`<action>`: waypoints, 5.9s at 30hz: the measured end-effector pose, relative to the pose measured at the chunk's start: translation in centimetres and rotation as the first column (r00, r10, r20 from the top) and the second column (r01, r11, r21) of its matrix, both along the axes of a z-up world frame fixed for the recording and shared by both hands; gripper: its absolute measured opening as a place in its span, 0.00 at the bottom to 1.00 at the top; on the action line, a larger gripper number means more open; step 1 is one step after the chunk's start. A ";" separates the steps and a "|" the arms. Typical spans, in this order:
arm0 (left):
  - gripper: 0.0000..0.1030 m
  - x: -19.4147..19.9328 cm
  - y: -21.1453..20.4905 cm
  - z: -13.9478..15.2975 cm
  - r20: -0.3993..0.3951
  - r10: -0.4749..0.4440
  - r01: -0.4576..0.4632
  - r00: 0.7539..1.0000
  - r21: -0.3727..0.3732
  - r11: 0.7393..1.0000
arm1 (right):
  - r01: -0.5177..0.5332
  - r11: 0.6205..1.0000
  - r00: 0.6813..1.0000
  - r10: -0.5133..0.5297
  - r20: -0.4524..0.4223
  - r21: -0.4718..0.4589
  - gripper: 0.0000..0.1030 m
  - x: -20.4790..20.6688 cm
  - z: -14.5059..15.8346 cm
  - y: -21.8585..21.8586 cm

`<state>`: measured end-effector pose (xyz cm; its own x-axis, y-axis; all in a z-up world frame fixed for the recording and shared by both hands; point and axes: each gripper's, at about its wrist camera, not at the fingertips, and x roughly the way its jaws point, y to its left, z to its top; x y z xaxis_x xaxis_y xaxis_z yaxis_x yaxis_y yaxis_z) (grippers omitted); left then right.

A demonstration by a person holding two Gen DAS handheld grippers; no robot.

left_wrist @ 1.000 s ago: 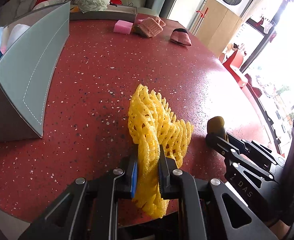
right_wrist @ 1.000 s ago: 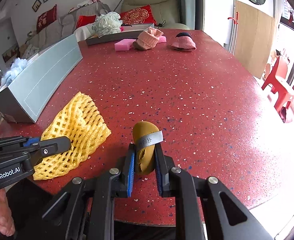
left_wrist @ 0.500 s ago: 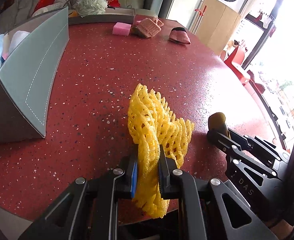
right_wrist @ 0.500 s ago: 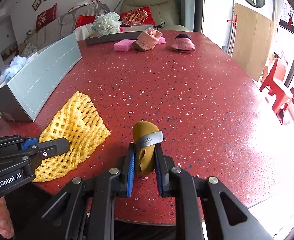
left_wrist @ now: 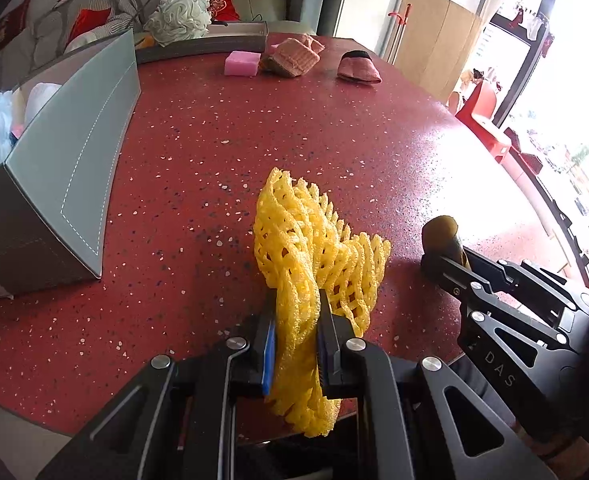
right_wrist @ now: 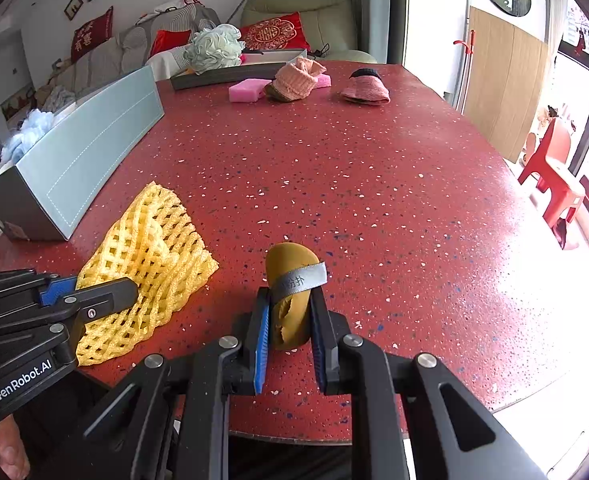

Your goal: Organize soft objects

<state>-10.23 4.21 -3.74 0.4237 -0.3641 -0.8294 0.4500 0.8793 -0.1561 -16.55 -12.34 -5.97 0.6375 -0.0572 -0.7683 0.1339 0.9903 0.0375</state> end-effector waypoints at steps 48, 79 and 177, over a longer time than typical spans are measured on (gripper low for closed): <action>0.17 12.3 17.7 11.0 0.102 0.306 -0.305 0.947 -0.024 0.952 | -0.457 0.886 0.886 0.445 0.133 0.081 0.20 14.8 12.9 19.4; 0.17 22.0 19.2 7.1 -0.037 0.309 -0.308 0.950 0.032 0.951 | -0.437 0.895 0.898 0.440 -0.024 0.088 0.23 26.3 9.0 21.6; 0.99 15.2 17.9 10.2 -0.030 0.282 -0.283 0.959 -0.049 0.958 | -0.419 0.897 0.907 0.421 0.018 0.145 0.51 21.4 12.6 19.1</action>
